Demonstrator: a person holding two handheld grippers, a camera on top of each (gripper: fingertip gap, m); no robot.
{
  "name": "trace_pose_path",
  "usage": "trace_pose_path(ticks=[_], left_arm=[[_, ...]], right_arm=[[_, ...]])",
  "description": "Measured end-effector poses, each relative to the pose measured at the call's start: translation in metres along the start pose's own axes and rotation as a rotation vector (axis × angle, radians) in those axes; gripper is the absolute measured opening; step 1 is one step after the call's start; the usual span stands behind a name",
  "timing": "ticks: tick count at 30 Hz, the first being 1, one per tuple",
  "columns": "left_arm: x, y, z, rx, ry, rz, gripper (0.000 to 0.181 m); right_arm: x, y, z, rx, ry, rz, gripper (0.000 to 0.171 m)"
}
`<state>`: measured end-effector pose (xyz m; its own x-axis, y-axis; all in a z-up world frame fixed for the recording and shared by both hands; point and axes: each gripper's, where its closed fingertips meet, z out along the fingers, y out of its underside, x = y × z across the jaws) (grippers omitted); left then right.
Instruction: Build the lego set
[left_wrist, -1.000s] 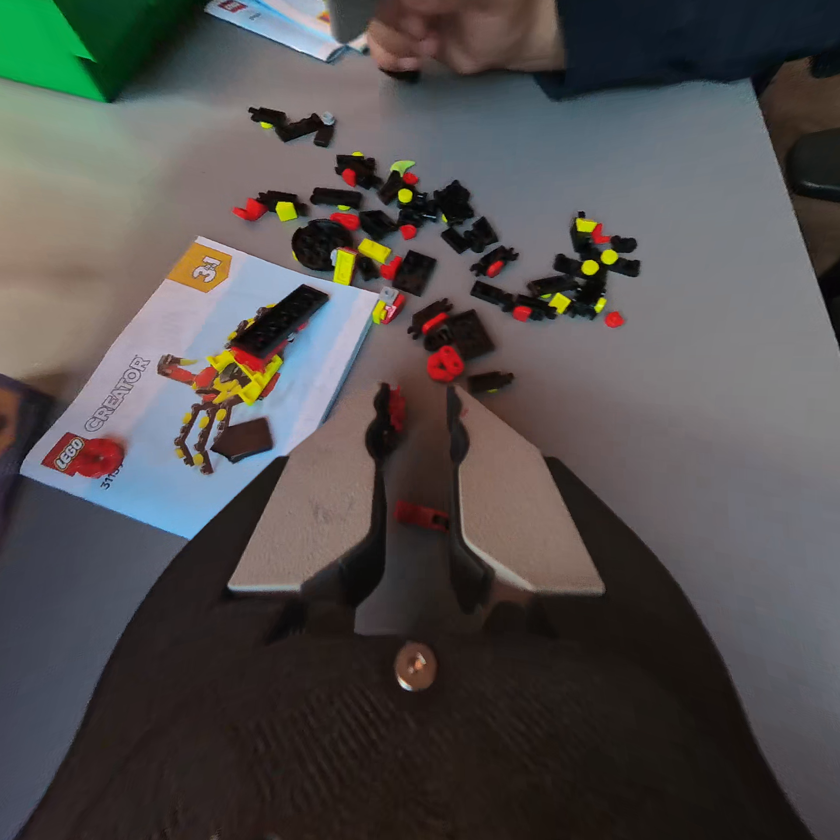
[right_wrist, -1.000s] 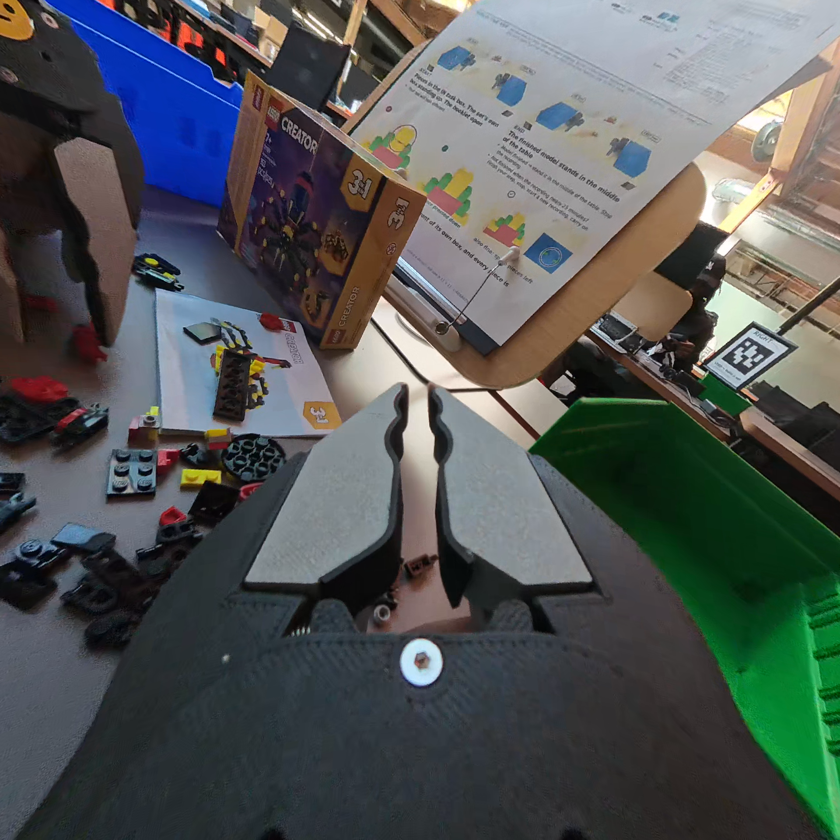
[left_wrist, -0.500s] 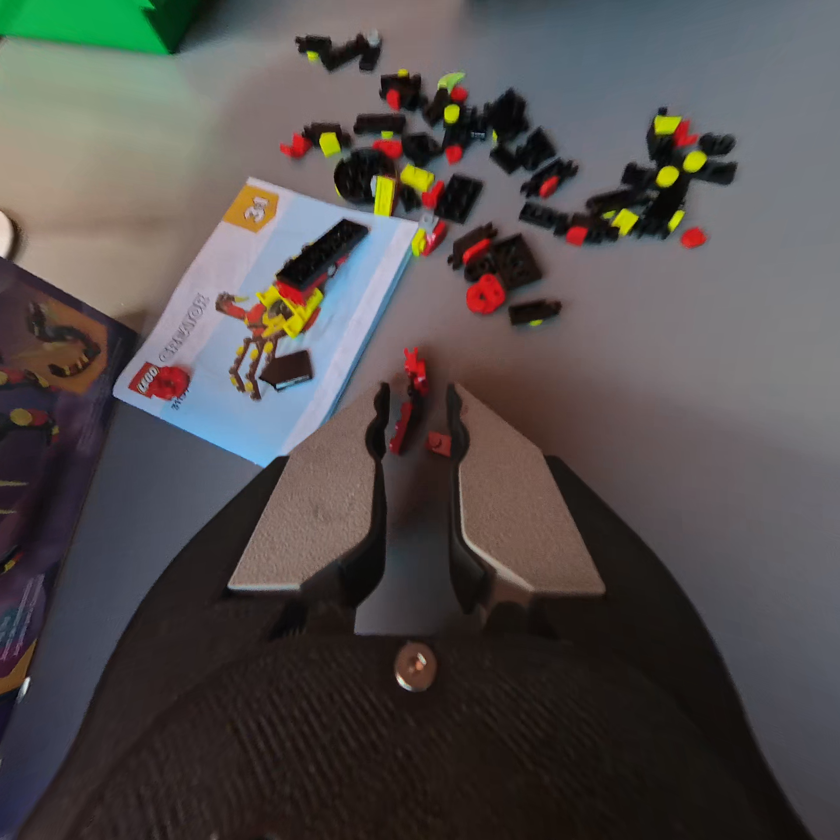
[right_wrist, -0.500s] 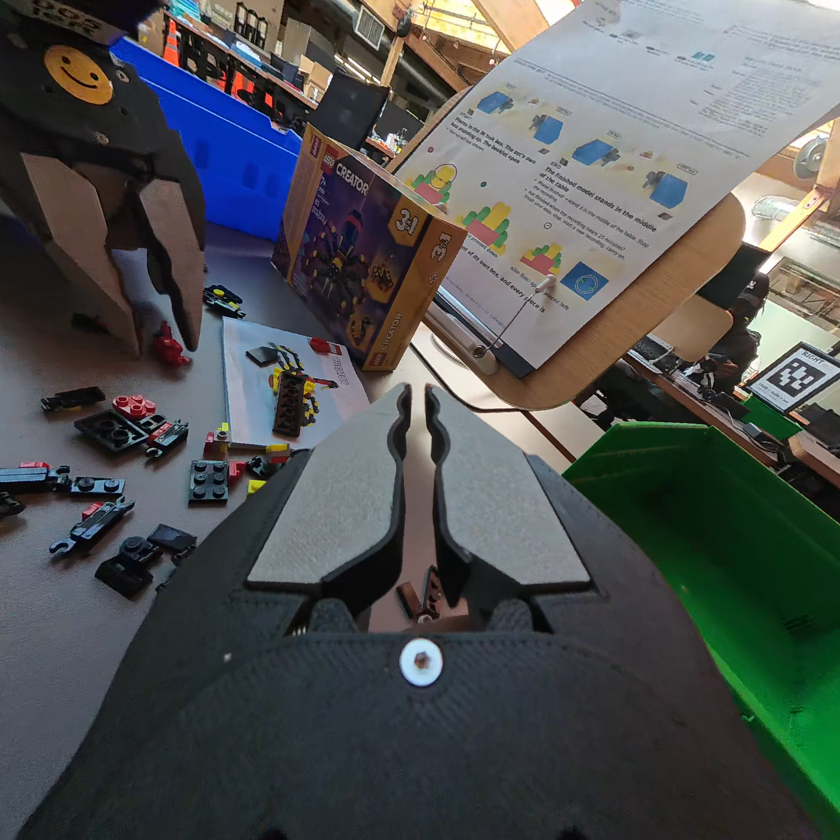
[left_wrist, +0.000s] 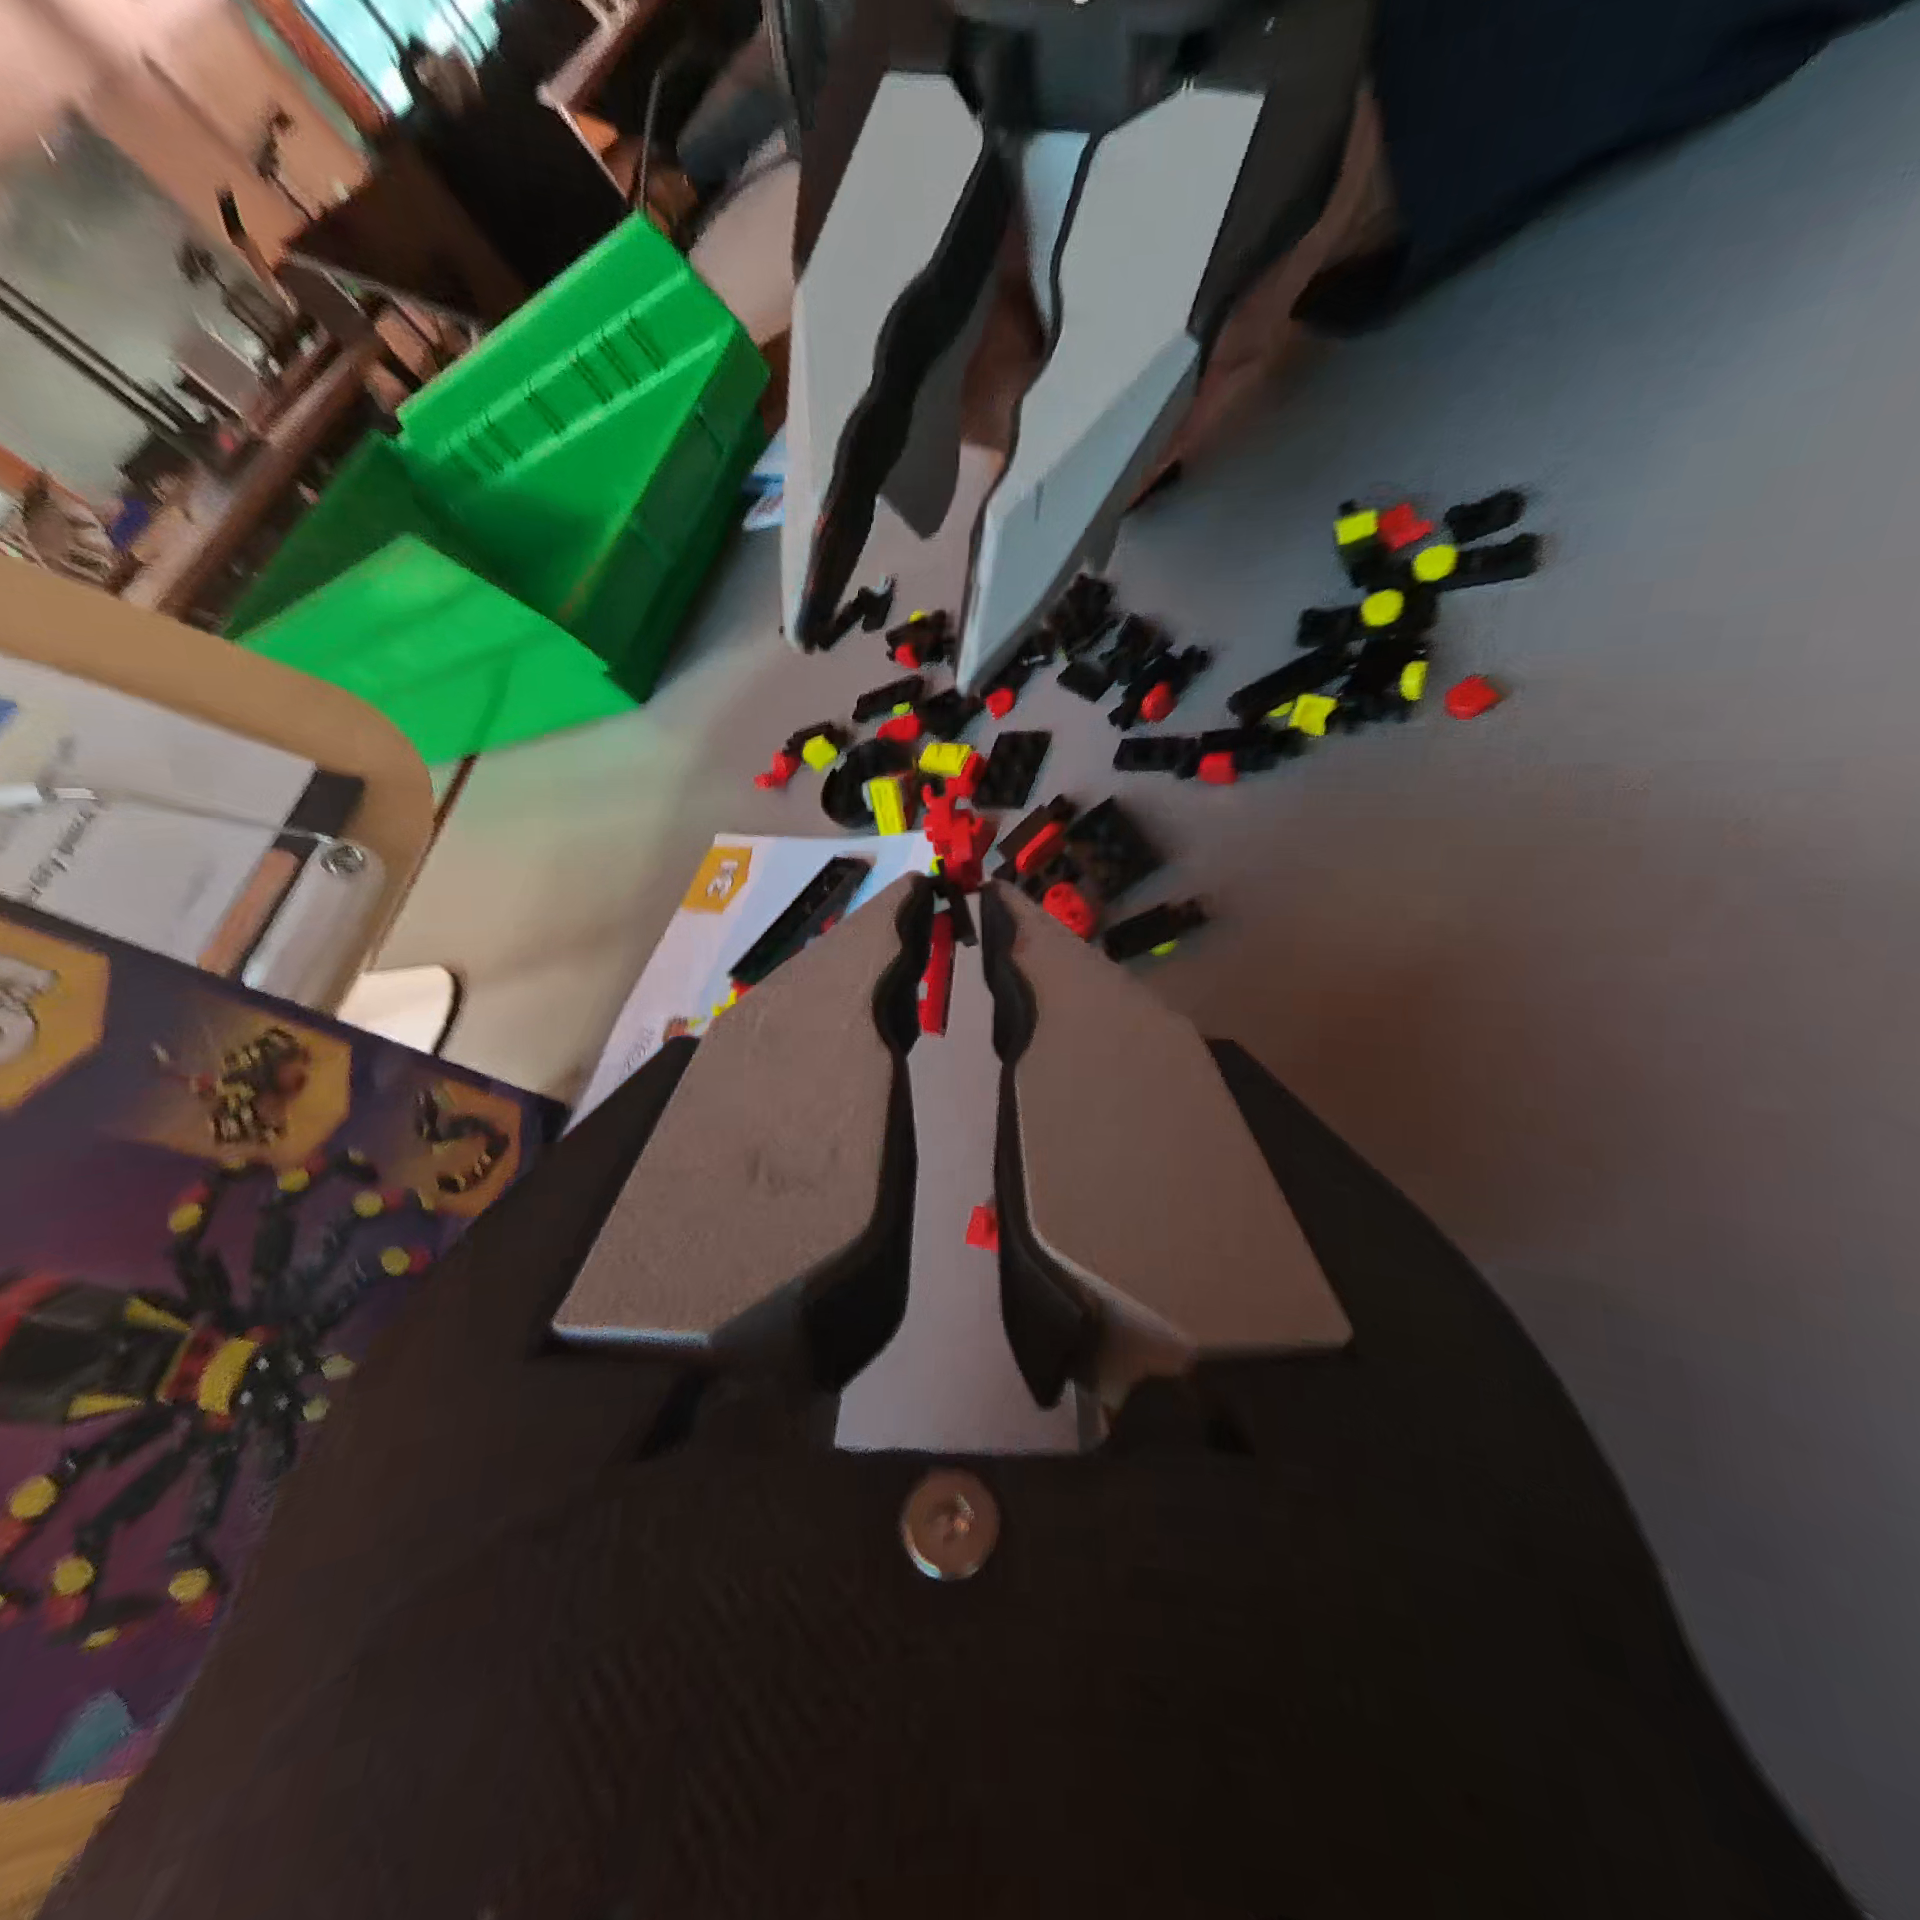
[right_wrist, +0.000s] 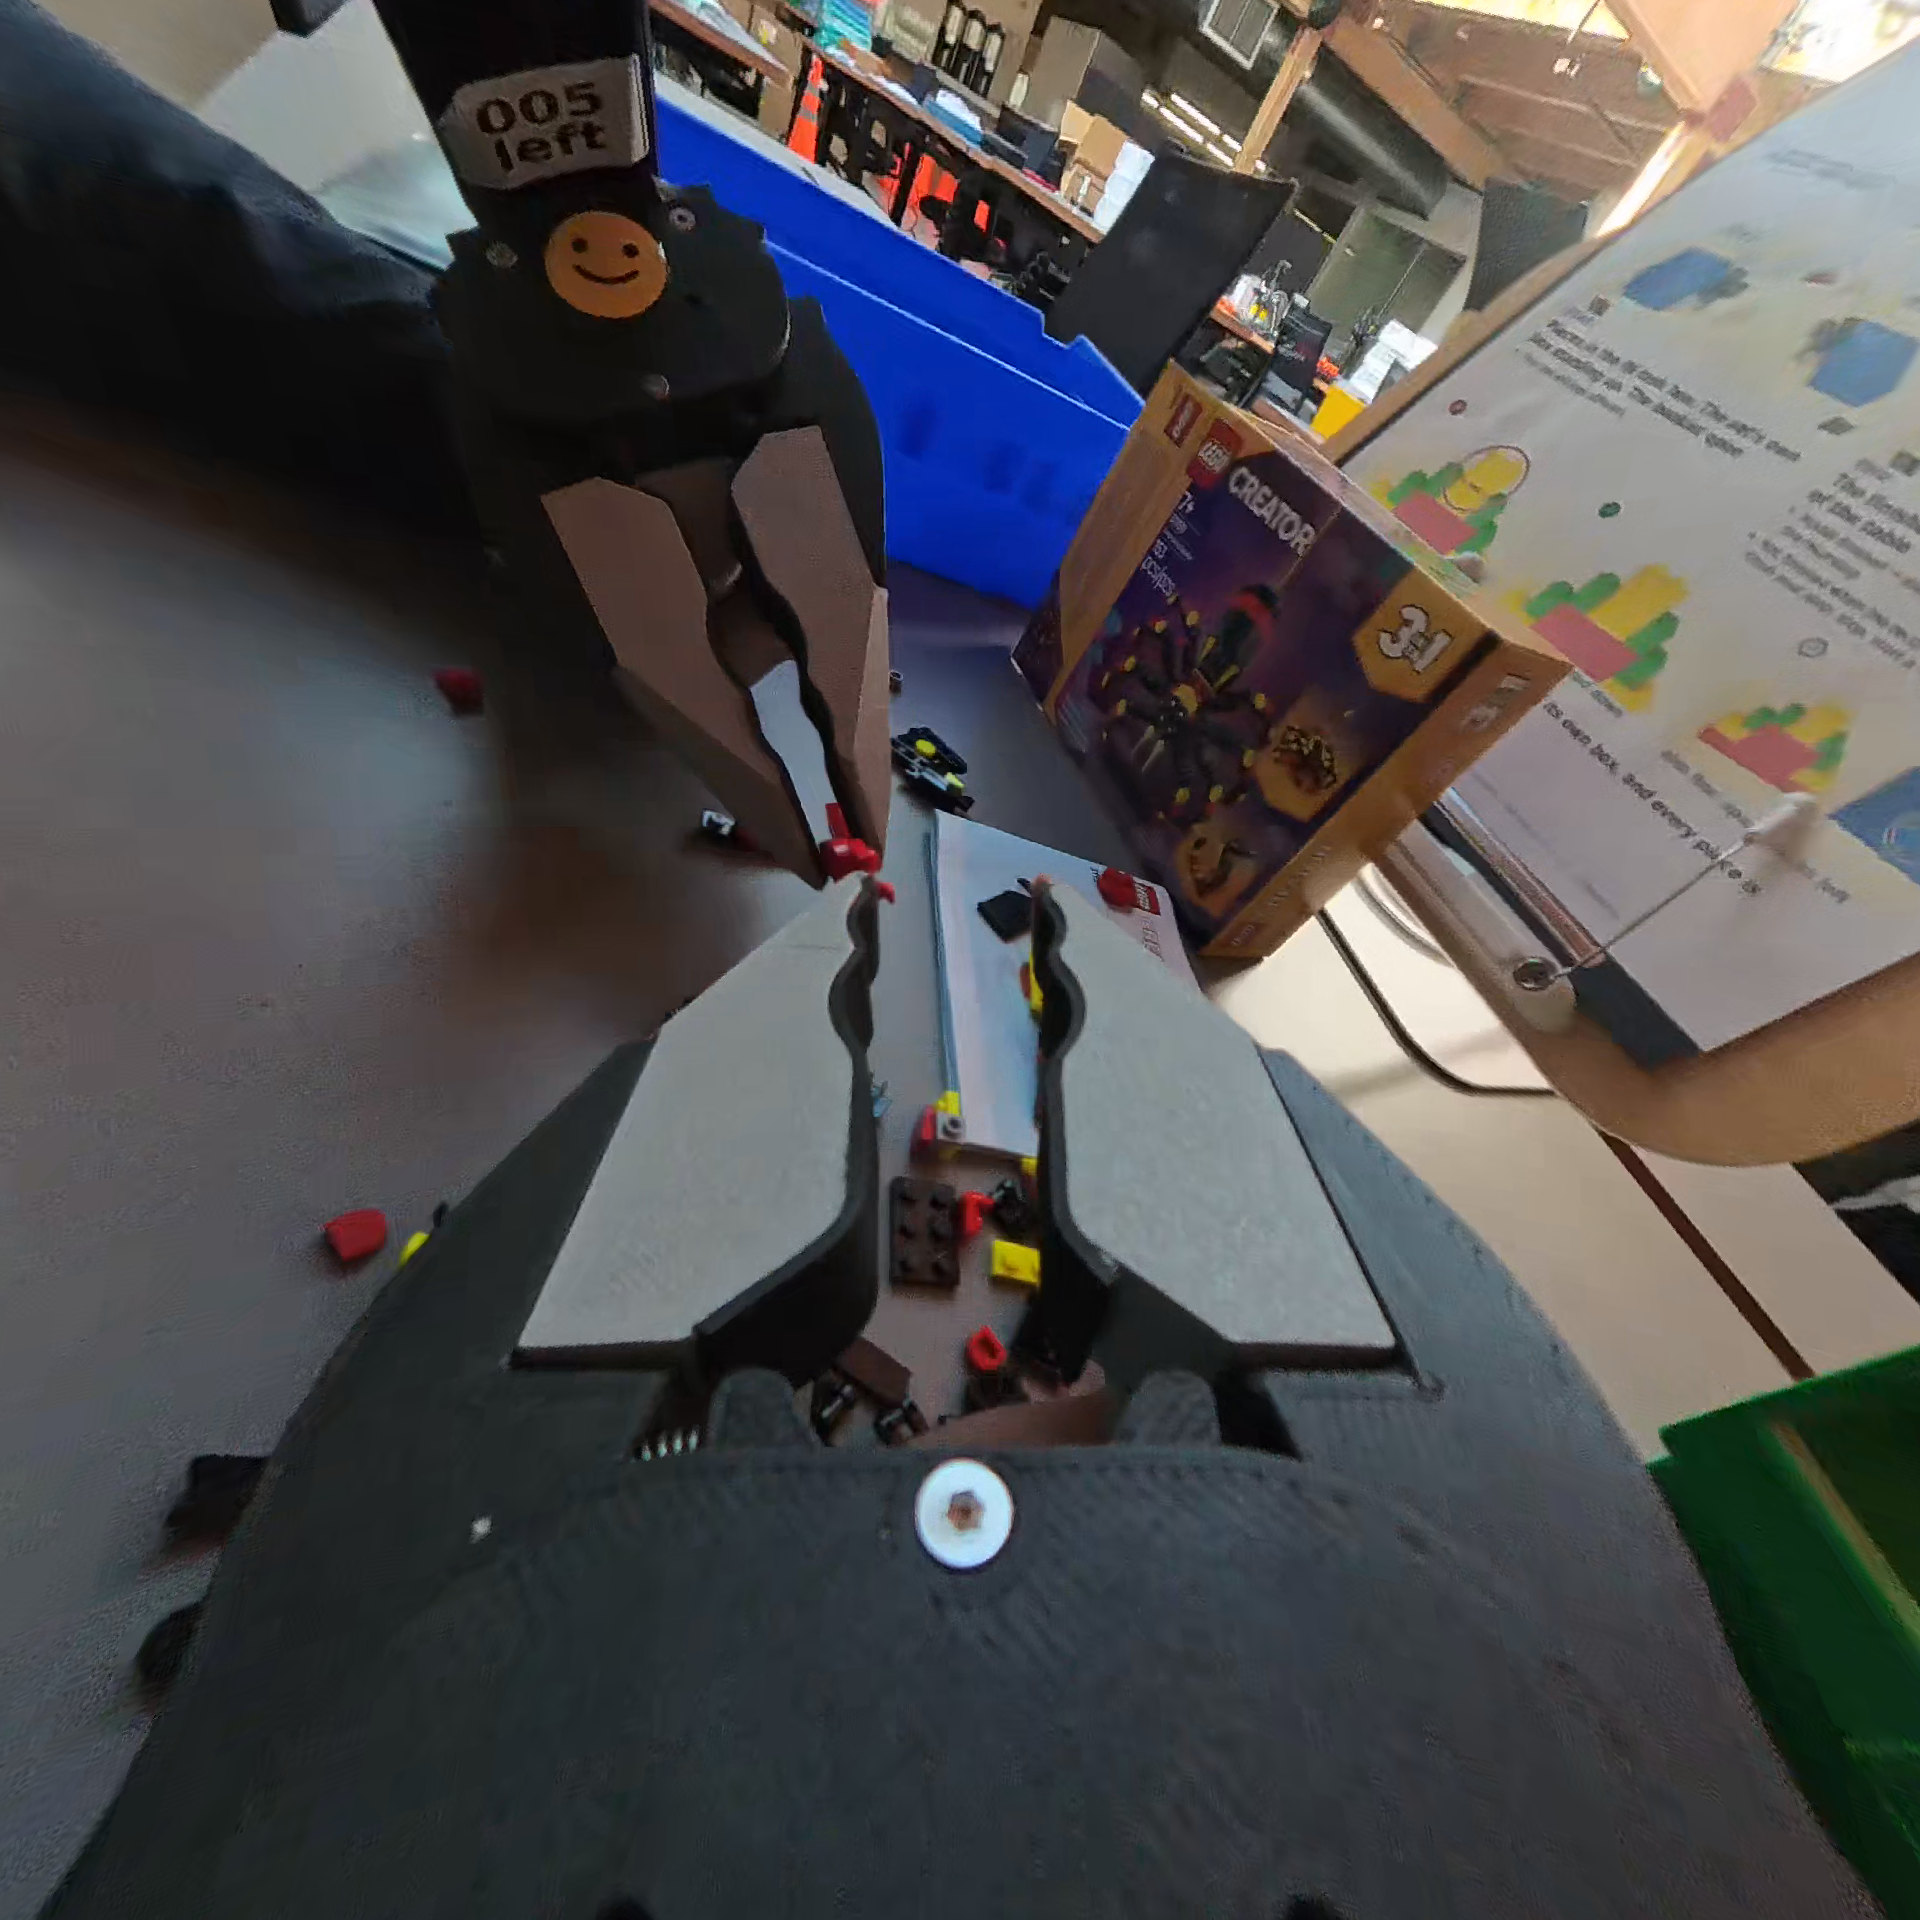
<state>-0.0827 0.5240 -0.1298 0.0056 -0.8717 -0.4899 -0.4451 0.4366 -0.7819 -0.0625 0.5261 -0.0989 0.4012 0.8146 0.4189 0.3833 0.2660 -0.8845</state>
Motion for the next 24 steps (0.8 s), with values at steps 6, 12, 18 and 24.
trace_pose_path(ticks=[6,12,18,24], left_arm=[[0.008,-0.012,-0.001,0.043,-0.056,0.129,0.006],[0.007,-0.019,-0.002,0.049,-0.126,0.223,0.006],[-0.013,-0.016,-0.008,0.061,-0.199,0.153,0.002],[-0.015,-0.014,-0.008,0.067,-0.190,0.115,0.002]], right_arm=[[-0.020,-0.001,0.010,-0.040,0.034,-0.108,0.020],[-0.027,-0.002,0.011,-0.046,0.065,-0.285,0.008],[-0.026,-0.006,0.010,-0.074,0.151,-0.498,0.006],[-0.029,0.001,0.011,-0.114,0.141,-0.547,0.006]])
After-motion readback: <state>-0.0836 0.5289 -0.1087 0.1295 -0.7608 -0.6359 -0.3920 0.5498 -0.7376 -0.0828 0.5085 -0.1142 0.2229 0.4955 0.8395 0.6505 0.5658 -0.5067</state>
